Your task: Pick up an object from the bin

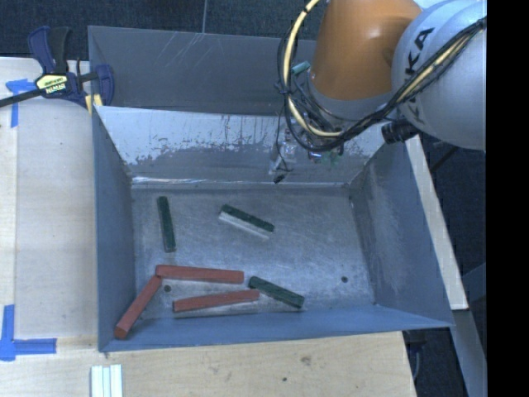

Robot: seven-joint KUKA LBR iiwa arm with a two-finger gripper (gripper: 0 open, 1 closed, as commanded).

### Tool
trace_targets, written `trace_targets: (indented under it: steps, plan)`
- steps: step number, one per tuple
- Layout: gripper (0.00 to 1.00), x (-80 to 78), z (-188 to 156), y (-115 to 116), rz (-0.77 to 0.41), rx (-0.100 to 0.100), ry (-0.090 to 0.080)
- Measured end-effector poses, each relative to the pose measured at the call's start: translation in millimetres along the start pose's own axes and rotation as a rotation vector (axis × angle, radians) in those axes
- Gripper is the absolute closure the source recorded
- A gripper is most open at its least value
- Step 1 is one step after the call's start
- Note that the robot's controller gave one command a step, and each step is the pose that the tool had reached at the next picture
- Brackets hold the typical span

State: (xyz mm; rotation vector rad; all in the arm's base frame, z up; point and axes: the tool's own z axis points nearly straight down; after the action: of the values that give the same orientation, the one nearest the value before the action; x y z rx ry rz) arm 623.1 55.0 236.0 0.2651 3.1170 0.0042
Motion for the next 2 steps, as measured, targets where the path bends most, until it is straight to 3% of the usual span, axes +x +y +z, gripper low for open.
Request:
trace_targets:
  steps: [1,2]
  plan:
    - [1.00,26.8,-38,-8,-0.167,0.002,0.005]
    - [1.00,64.4,53,34,0.042,0.005,0.017]
